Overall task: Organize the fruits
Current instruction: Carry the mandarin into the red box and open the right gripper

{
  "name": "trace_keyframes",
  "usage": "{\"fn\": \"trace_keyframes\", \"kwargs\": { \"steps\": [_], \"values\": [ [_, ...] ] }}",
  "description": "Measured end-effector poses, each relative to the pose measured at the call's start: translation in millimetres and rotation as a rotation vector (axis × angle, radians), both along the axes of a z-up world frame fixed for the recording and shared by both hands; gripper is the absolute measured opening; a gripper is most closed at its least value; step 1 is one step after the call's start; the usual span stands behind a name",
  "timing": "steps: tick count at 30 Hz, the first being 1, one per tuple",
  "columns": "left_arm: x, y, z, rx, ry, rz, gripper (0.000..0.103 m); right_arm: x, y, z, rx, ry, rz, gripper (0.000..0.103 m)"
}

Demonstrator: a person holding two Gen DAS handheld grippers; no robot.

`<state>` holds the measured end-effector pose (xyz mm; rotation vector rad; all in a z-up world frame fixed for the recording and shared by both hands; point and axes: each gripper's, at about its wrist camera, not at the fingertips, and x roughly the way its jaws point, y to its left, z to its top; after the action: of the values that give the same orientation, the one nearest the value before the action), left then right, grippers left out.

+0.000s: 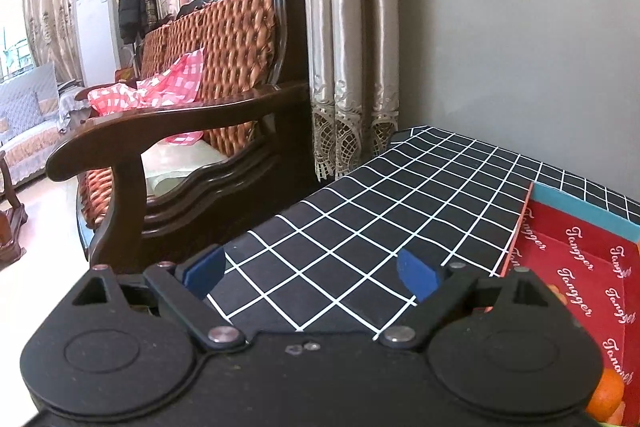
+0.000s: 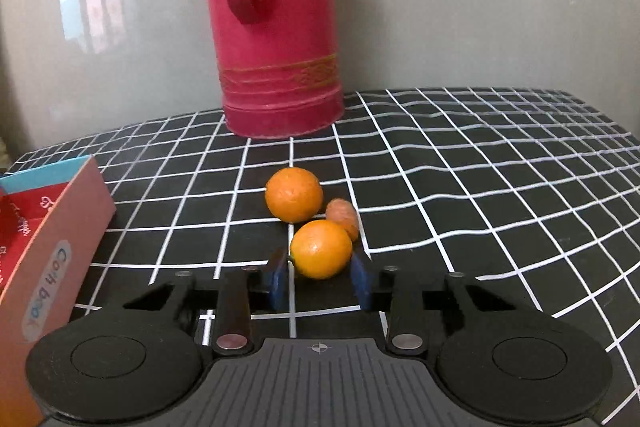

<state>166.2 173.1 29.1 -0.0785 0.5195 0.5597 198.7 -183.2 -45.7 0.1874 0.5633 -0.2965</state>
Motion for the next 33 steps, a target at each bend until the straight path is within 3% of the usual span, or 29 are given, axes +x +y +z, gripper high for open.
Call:
{"fn": "trace_keyframes", "kwargs": {
  "steps": [7,15,22,33],
  "values": [
    [0,3,-1,-0.017,0.010,0.016,0.087,-12,26,19,-0.021,-0.088,0.118,0.035],
    [2,2,-2,-0.008,0.014,0.011,0.087,-29,67,33,0.043,-0.209,0.390,0.035],
    [2,0,-2,-0.008,0.013,0.013,0.087,-43,107,41,0.015,-0.258,0.590,0.035],
    [2,-3,-1,-0.005,0.014,0.008,0.088,-51,134,32,-0.079,-0.220,0.640,0.036]
  ]
}}
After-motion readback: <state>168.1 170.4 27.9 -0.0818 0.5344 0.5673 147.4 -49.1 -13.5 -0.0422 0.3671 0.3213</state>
